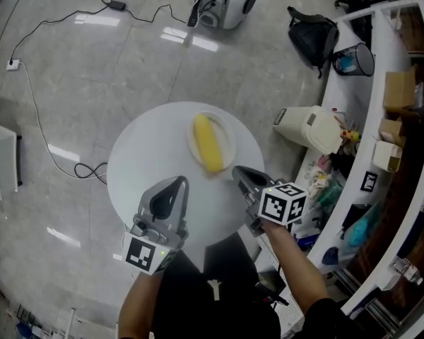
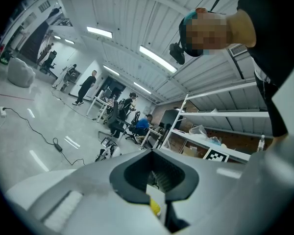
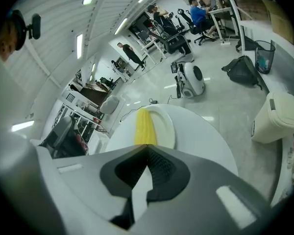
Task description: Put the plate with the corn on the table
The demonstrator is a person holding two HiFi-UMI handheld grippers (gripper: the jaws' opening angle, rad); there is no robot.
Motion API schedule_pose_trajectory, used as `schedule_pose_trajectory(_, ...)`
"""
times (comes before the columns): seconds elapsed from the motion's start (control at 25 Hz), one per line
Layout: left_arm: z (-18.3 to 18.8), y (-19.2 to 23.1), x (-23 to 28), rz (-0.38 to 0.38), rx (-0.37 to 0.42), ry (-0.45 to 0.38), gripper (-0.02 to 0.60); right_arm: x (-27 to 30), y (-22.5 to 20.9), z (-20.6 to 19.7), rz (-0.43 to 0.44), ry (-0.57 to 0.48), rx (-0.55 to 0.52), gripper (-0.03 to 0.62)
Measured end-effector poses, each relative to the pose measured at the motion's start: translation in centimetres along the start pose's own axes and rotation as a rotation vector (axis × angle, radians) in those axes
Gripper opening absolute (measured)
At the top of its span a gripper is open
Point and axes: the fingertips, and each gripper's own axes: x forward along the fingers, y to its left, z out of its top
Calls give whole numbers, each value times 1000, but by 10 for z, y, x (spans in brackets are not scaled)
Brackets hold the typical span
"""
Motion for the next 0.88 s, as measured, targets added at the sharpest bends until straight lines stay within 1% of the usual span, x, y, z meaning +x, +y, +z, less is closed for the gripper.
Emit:
schedule_pose_trajectory(0.32, 31, -20, -8, -6, 15, 15, 5, -14, 33, 3, -33, -31, -22, 9)
schedule_pose_trajectory(0.48, 56, -30, -14, -13, 45, 13, 5, -26, 53, 7, -47, -63, -30, 9)
schedule_pose_trajectory(0.64, 81, -40, -22, -26, 69, -1, 5, -41, 76, 10, -54, -109, -36, 9)
schedule_pose_trajectory(0.88, 108, -59, -44, -45, 70, -17, 5, -70, 112, 17, -74, -201, -50, 9)
